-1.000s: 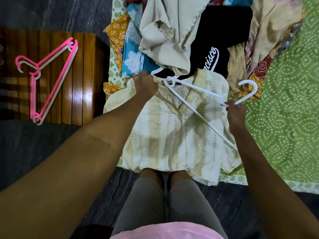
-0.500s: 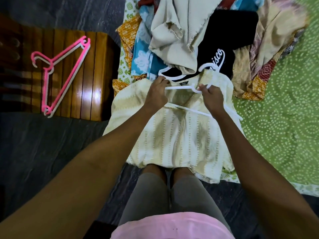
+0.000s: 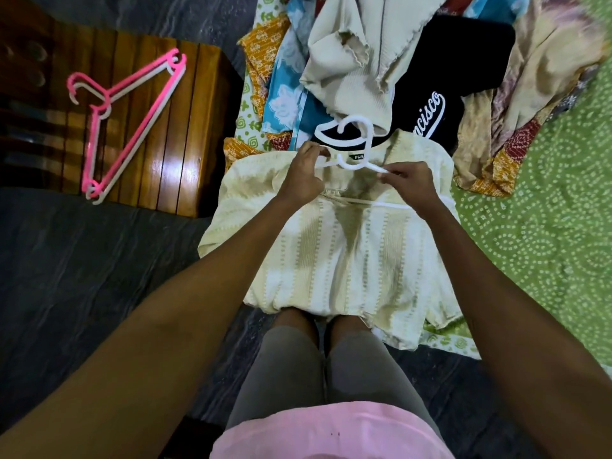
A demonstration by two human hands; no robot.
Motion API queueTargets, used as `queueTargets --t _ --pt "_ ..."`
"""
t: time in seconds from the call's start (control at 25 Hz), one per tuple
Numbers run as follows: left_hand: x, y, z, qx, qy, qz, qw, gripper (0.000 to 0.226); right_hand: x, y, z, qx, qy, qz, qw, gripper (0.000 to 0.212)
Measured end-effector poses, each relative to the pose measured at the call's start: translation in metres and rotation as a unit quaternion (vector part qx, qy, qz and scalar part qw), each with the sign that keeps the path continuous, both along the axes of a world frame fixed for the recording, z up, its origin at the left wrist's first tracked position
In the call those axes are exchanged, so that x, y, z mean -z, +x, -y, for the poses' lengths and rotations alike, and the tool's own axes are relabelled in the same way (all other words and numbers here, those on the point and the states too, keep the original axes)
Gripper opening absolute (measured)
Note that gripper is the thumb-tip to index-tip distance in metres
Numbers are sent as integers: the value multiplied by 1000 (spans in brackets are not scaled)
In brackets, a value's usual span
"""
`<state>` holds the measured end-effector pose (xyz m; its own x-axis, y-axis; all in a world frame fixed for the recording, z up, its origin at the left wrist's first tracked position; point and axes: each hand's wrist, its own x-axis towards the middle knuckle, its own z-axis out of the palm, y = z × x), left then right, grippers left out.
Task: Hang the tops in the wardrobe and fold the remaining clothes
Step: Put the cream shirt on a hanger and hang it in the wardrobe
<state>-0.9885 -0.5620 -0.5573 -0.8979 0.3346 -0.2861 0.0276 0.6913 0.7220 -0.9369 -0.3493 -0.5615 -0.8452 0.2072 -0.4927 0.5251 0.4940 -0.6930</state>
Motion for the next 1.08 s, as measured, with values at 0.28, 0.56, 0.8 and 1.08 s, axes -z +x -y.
queueTargets --t 0.28,0.56,0.8,1.08 --pt "-7 -13 -5 -57 -2 27 998 21 1 -33 54 -69 -48 -18 996 15" --pt "-6 -33 3 -66 22 52 996 23 18 -18 -33 223 -17 18 975 18" --pt "-2 -27 8 -67 36 23 997 29 42 -80 -30 71 64 85 992 59" --pt "5 -31 7 -157 24 26 987 35 49 -49 -50 221 -30 71 972 21"
